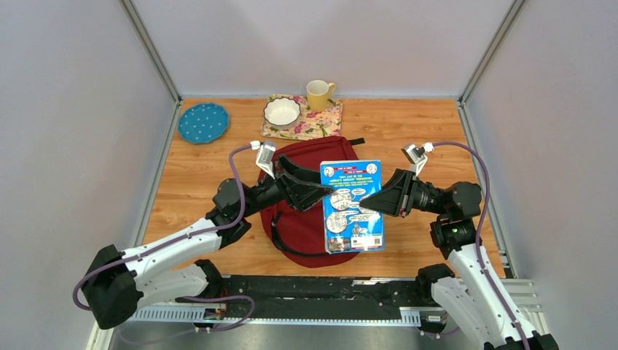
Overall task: Pack the student bag
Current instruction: Pick up the book from the center of the board.
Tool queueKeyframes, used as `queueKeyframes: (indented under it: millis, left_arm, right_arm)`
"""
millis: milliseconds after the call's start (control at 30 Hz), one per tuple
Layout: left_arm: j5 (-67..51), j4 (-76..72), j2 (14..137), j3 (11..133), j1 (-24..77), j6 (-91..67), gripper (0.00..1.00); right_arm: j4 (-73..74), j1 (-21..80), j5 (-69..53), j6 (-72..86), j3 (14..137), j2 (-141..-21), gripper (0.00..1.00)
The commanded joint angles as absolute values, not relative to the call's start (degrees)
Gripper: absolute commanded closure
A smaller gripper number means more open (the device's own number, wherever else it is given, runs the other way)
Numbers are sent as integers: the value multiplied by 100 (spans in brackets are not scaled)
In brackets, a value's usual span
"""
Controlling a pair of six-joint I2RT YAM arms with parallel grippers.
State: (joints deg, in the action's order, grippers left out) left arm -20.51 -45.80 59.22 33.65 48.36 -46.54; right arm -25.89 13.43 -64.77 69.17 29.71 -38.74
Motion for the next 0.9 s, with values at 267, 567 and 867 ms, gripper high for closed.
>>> queueKeyframes:
  millis: [267,567,867]
  left_arm:
    - [-2865,-5256,6574,3700,4808,-4957,24]
    - [-3471,-5334,6495,3639,4816,-4887,24]
    - [-3455,-4511,6267,3639,4808,-4571,100]
  right_arm:
    - [-2997,1942,-6661,6513,3419,-4157,100]
    - [-1875,1951,-7066,5399,3909,-4482,100]
    - [1080,1916,-6463,3393,4877,-5097,89]
